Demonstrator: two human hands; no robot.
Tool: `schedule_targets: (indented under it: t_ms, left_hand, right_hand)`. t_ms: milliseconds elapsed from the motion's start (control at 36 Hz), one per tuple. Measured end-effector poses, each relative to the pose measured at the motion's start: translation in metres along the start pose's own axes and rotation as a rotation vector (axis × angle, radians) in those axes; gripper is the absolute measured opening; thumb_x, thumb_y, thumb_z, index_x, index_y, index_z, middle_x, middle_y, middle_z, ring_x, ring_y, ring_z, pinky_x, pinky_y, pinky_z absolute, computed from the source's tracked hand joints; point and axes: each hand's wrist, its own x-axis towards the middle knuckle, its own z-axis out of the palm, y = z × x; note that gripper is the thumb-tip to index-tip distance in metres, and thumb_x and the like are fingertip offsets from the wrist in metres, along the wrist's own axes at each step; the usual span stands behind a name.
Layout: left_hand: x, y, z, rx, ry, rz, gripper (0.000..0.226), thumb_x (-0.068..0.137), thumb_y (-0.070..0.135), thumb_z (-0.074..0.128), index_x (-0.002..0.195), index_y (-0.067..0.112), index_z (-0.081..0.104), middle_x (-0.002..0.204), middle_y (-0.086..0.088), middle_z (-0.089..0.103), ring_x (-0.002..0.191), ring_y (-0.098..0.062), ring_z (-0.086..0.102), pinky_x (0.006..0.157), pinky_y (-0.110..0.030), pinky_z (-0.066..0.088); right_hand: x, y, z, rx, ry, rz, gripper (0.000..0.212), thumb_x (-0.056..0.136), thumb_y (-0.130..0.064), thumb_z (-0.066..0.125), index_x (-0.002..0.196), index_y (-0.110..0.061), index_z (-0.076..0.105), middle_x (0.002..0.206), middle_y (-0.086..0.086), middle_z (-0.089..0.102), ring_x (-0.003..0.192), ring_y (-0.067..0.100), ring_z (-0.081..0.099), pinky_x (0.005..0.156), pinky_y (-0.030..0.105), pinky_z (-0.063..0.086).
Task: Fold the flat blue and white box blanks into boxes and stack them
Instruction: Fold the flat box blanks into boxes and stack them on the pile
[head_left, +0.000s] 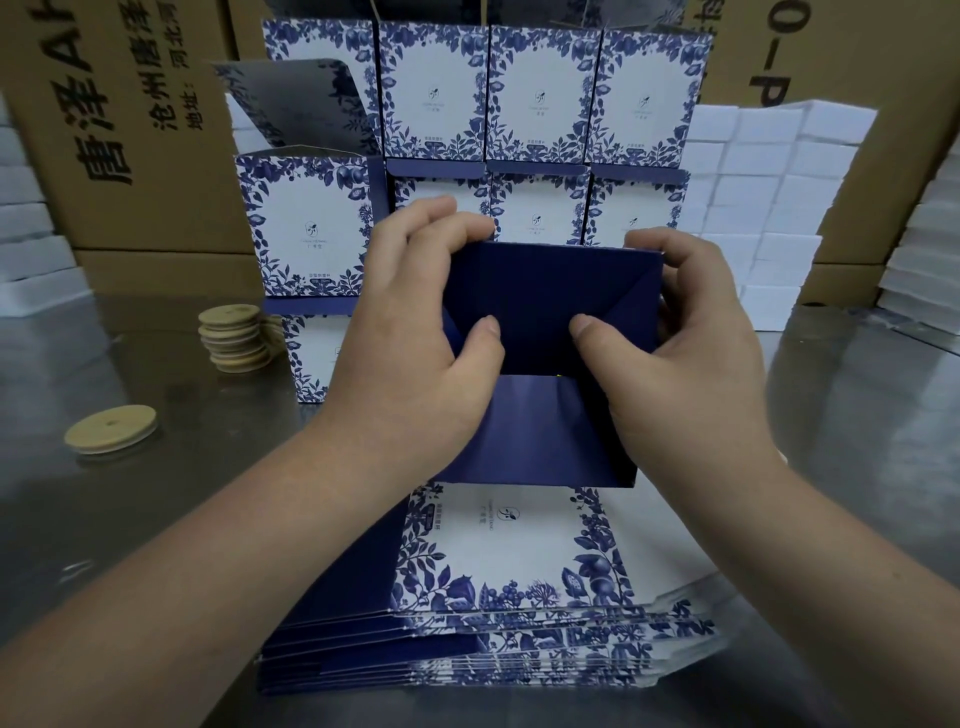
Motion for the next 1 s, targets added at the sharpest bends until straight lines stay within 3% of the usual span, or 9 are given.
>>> schedule_targets:
  t_ms: [194, 389, 444, 611, 694, 778, 861, 944, 1000]
  left_hand:
    - [0.000, 0.000, -0.001, -0.010, -0.011, -0.006, 0.046, 0.076, 0.008, 0.053, 0.122, 0.010, 0.050, 0.127, 0.000, 0.034, 0.113, 0.004, 0.030, 0.093, 0.005, 0.020]
    - [0.002, 0.000, -0.002, -0.056, -0.009, -0.041, 0.043, 0.077, 0.011, 0.052, 0.117, 0.026, 0.043, 0.126, 0.003, 0.036, 0.116, 0.003, 0.033, 0.099, 0.000, 0.021]
    - [0.003, -0.001, -0.003, -0.071, -0.005, -0.048, 0.042, 0.077, 0.012, 0.052, 0.115, 0.028, 0.043, 0.124, 0.005, 0.037, 0.111, 0.009, 0.036, 0.098, 0.000, 0.022]
    - [0.006, -0.003, -0.006, -0.178, 0.008, -0.103, 0.039, 0.078, 0.016, 0.051, 0.105, 0.043, 0.040, 0.115, 0.023, 0.039, 0.105, 0.019, 0.038, 0.095, -0.003, 0.030]
    - [0.006, -0.003, -0.006, -0.233, 0.013, -0.161, 0.038, 0.079, 0.020, 0.050, 0.102, 0.049, 0.040, 0.118, 0.016, 0.046, 0.107, 0.009, 0.045, 0.096, -0.013, 0.038]
    - [0.006, -0.004, -0.006, -0.264, 0.013, -0.188, 0.037, 0.079, 0.019, 0.051, 0.102, 0.047, 0.042, 0.118, 0.013, 0.049, 0.105, 0.009, 0.047, 0.092, -0.010, 0.039]
    - [0.006, -0.006, -0.006, -0.300, 0.027, -0.206, 0.037, 0.080, 0.019, 0.052, 0.103, 0.047, 0.043, 0.116, 0.017, 0.050, 0.103, 0.011, 0.048, 0.087, -0.006, 0.039]
    - [0.008, -0.006, -0.007, -0.355, 0.066, -0.229, 0.039, 0.076, 0.017, 0.051, 0.104, 0.044, 0.045, 0.110, 0.026, 0.049, 0.095, 0.018, 0.049, 0.080, -0.002, 0.039]
    - [0.009, -0.006, -0.006, -0.424, 0.079, -0.260, 0.041, 0.073, 0.014, 0.049, 0.104, 0.041, 0.045, 0.111, 0.026, 0.049, 0.095, 0.017, 0.049, 0.081, -0.005, 0.039]
  right_hand:
    - [0.001, -0.001, -0.001, 0.017, 0.006, 0.003, 0.035, 0.071, -0.026, 0.059, 0.095, -0.049, 0.047, 0.091, -0.027, 0.063, 0.085, -0.008, 0.061, 0.074, 0.014, 0.050]
    - [0.002, -0.005, -0.002, 0.117, 0.004, 0.007, 0.031, 0.076, -0.028, 0.055, 0.101, -0.045, 0.049, 0.102, -0.021, 0.062, 0.093, -0.008, 0.059, 0.078, 0.013, 0.047]
    - [0.002, -0.006, -0.002, 0.150, -0.013, 0.006, 0.033, 0.077, -0.028, 0.053, 0.106, -0.043, 0.050, 0.104, -0.021, 0.063, 0.097, -0.007, 0.060, 0.080, 0.013, 0.047]
    - [0.004, -0.006, -0.004, 0.236, -0.133, 0.000, 0.042, 0.079, -0.027, 0.049, 0.113, -0.051, 0.044, 0.125, -0.024, 0.054, 0.117, -0.003, 0.052, 0.101, 0.029, 0.041]
    - [0.005, -0.005, -0.004, 0.297, -0.198, -0.010, 0.047, 0.079, -0.027, 0.050, 0.117, -0.051, 0.039, 0.143, -0.014, 0.042, 0.131, 0.002, 0.040, 0.110, 0.033, 0.034]
    - [0.006, -0.004, -0.005, 0.329, -0.271, -0.012, 0.053, 0.073, -0.040, 0.050, 0.122, -0.050, 0.033, 0.153, -0.008, 0.030, 0.140, 0.009, 0.029, 0.116, 0.043, 0.024]
    - [0.008, -0.002, -0.008, 0.341, -0.348, -0.019, 0.062, 0.076, -0.043, 0.047, 0.133, -0.043, 0.024, 0.156, -0.007, 0.023, 0.144, 0.013, 0.020, 0.117, 0.044, 0.017]
    - [0.012, 0.001, -0.012, 0.304, -0.387, -0.004, 0.079, 0.077, -0.041, 0.046, 0.147, -0.022, 0.016, 0.151, -0.003, 0.031, 0.145, 0.022, 0.019, 0.116, 0.044, 0.021]
    - [0.013, 0.002, -0.012, 0.282, -0.422, -0.077, 0.077, 0.079, -0.040, 0.044, 0.146, -0.022, 0.012, 0.157, 0.003, 0.020, 0.146, 0.022, 0.014, 0.117, 0.049, 0.016]
